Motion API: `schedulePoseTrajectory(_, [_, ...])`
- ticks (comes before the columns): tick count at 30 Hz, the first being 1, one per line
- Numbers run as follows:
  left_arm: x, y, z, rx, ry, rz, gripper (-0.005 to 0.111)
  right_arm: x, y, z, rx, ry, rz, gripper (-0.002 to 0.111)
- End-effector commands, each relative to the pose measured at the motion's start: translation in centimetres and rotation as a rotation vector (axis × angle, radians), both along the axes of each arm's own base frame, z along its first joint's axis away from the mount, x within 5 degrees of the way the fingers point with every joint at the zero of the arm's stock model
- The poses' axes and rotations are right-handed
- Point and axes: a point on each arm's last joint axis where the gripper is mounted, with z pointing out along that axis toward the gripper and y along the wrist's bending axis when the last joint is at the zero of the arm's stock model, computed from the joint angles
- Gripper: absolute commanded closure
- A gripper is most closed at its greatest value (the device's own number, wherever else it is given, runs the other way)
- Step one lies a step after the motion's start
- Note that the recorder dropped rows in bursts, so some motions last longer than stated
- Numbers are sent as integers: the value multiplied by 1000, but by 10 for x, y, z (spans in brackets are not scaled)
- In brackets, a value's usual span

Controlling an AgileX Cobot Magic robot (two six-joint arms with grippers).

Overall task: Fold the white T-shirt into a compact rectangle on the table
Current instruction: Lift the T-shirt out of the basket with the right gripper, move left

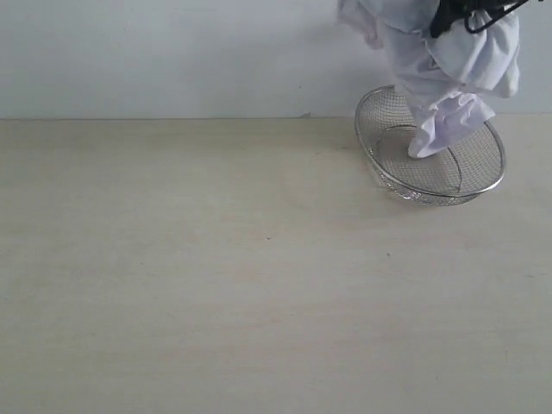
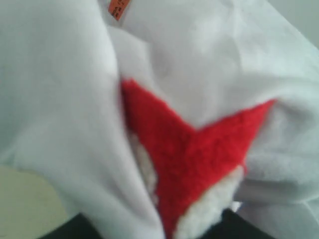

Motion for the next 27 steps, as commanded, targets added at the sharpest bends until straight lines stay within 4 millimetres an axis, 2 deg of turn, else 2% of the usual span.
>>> schedulePoseTrajectory(1, [0,0,-1,-7,-3,4,102,-17,19,37,139,-93,102,109])
schedulePoseTrajectory(6, [0,0,-1,-7,-3,4,102,-30,47,56,136,-127,191,109])
schedulePoseTrajectory(15, [0,0,-1,-7,-3,4,102,-60,117,89,73,-243,440,109])
schedulePoseTrajectory(18, [0,0,-1,-7,-3,4,102,-71,132,101,61,-290,478,109])
schedulePoseTrajectory(23, [0,0,-1,-7,-3,4,102,-78,143,103,-8,-284,470,109])
schedulePoseTrajectory(27, [0,0,-1,-7,-3,4,102,-79,137,98,-80,-222,418,109])
